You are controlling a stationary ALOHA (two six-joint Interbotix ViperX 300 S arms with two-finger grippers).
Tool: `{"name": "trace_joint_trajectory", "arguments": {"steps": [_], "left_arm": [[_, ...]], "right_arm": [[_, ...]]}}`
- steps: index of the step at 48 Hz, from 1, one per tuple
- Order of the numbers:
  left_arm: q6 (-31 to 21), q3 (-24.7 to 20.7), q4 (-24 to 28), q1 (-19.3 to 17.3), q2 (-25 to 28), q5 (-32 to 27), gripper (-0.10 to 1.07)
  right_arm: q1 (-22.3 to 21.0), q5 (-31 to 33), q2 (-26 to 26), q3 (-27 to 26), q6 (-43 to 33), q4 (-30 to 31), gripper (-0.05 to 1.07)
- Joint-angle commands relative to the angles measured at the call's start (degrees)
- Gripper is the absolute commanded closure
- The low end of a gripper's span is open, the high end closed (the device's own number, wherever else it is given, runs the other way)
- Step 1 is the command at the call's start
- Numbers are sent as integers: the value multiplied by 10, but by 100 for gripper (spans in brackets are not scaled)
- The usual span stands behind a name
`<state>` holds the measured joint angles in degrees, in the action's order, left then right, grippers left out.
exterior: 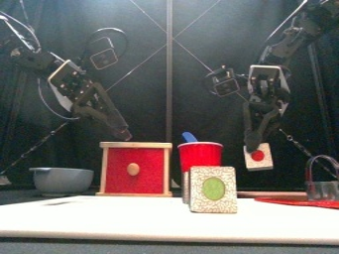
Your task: Place cut sushi roll on plate
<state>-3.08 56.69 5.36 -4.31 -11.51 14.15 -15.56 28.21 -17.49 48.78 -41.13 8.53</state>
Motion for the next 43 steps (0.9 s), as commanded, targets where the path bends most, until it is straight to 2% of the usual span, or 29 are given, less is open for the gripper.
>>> {"name": "trace_joint_trajectory", "arguments": {"steps": [1, 4, 6, 10, 17, 22, 26, 29, 32, 36, 40, 43], "left_arm": [[1, -14, -1, -3, -1, 5, 7], [0, -12, -1, -1, -1, 6, 7], [0, -11, -1, 0, -1, 5, 7], [0, -8, -1, 1, -1, 5, 7], [2, -7, -1, 0, 0, 5, 7], [4, -4, 0, 0, 0, 5, 7], [4, -4, -1, 0, -1, 5, 7], [1, -4, -1, 1, -1, 6, 7], [-1, -4, -1, 1, -1, 6, 7], [-2, -6, -2, 1, 0, 5, 7], [2, -7, -6, 1, 0, 5, 7], [2, -6, -6, 0, 0, 6, 7]], "right_arm": [[-59, -18, -3, 2, -60, 20, 42], [-97, -23, 20, 3, -115, 35, 42], [-106, -30, 35, 0, -129, 47, 42], [-107, -60, 69, -1, -156, 87, 41], [-117, -78, 115, -6, -181, 81, 30], [-118, -78, 118, -7, -185, 83, 14], [-114, -71, 97, -7, -185, 82, 2], [-112, -62, 75, -7, -185, 76, -1], [-94, -43, 43, -8, -185, 69, -1], [-44, -18, 7, -9, -177, 70, -1], [40, 0, -15, -10, -161, 87, -1], [99, 1, -10, -19, -142, 93, 0]]}}
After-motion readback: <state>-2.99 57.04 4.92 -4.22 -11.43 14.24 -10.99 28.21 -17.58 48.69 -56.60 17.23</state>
